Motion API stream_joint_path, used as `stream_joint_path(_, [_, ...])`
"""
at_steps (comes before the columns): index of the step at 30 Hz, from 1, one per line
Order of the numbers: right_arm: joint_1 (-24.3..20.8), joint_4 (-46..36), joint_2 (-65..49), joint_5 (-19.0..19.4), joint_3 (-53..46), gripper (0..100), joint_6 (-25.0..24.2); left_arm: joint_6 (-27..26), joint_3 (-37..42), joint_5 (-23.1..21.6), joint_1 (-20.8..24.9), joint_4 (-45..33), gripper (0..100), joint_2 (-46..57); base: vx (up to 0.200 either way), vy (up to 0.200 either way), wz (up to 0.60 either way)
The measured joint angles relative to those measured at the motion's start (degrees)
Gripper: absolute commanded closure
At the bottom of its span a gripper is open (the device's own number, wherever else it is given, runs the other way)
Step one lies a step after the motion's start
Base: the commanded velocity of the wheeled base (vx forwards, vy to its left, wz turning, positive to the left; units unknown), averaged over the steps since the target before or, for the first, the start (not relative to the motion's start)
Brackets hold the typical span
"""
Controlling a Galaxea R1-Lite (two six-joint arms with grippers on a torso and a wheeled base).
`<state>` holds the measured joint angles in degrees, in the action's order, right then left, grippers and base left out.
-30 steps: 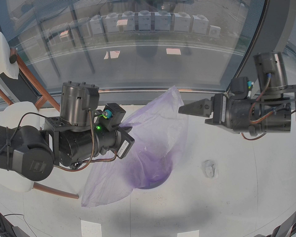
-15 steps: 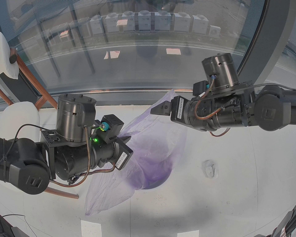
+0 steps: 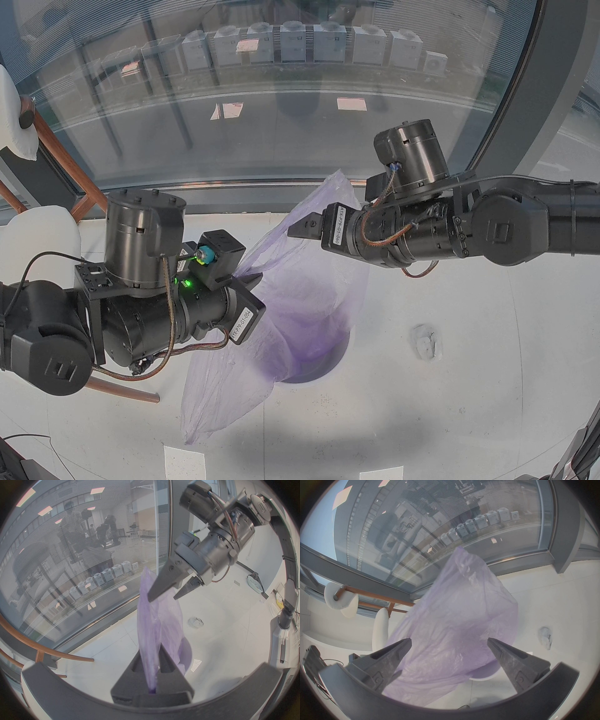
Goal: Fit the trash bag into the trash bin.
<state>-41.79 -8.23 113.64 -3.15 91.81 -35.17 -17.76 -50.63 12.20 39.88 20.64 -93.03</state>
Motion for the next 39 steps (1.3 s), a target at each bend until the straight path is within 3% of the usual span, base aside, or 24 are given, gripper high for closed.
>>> stream_joint_path(22, [0.04,0.00,2.29,-2.22,-0.77,0,-0.16,0.39,-0.09,-0.24,0.02,0.33,100,-0.02,0.000,0.000,0.00])
stream_joint_path(23, [0.00,0.02,2.34,-2.62,-1.24,100,-0.18,1.07,-0.04,-0.38,0.02,0.33,100,-0.07,0.000,0.000,0.00])
stream_joint_path(33, [-0.63,0.16,2.62,-3.88,-2.12,100,-0.35,2.39,0.09,-1.32,0.02,0.35,100,-0.63,0.000,0.000,0.00])
stream_joint_path(39, [-0.54,0.07,2.57,-3.99,-3.11,100,-0.79,3.40,0.11,-4.18,0.12,0.18,100,-1.02,0.000,0.000,0.00])
